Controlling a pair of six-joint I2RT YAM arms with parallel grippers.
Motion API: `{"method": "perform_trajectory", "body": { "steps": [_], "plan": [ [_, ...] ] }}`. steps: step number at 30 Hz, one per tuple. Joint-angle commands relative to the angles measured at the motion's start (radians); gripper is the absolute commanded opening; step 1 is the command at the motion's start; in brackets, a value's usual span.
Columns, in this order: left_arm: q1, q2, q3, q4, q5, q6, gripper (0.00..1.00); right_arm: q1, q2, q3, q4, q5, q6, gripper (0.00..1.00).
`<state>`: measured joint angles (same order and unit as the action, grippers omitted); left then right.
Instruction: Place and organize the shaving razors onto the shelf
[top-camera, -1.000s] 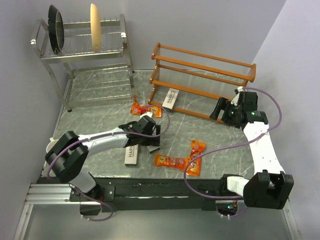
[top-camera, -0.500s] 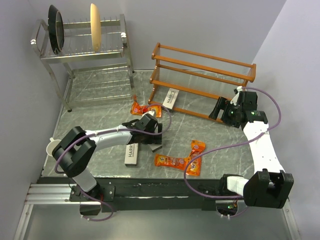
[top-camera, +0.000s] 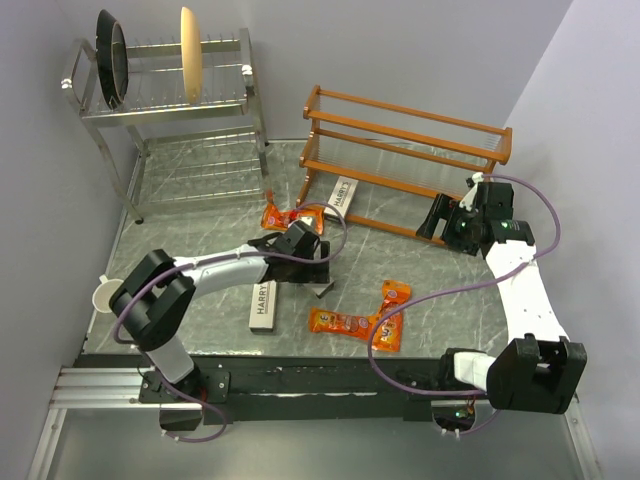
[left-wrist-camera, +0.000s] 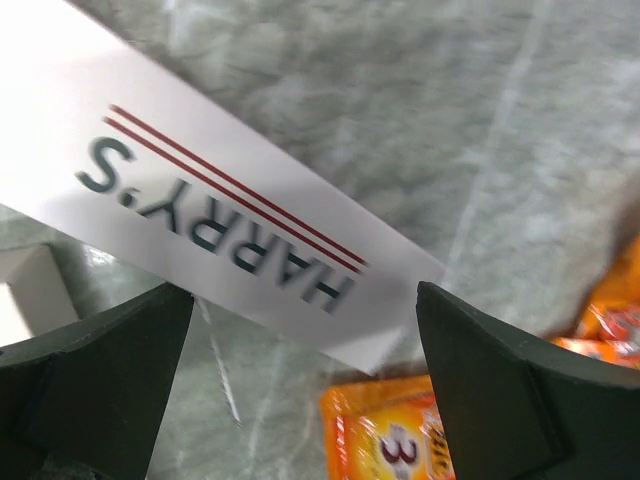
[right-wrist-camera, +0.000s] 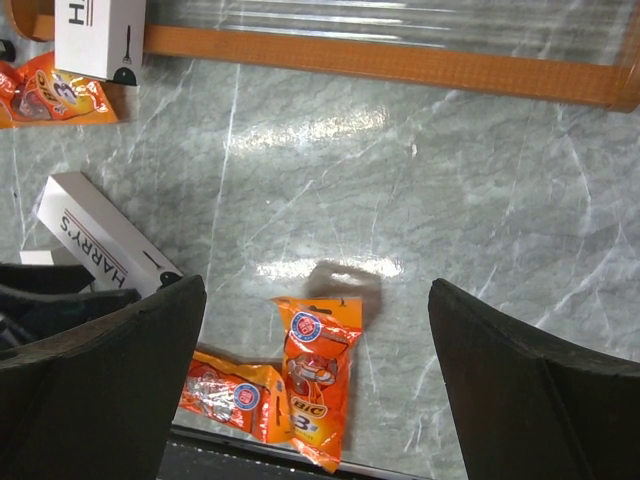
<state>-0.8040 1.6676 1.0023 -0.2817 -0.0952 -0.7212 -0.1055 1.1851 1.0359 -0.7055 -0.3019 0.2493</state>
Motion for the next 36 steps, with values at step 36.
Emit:
{"method": "perform_trajectory", "body": {
  "steps": [36],
  "plan": [
    [0.598, -0.580, -0.145, 0.101, 0.038, 0.094, 1.00, 0.866, 0.567, 0.210, 0.238, 0.181, -0.188, 1.00]
  ]
}}
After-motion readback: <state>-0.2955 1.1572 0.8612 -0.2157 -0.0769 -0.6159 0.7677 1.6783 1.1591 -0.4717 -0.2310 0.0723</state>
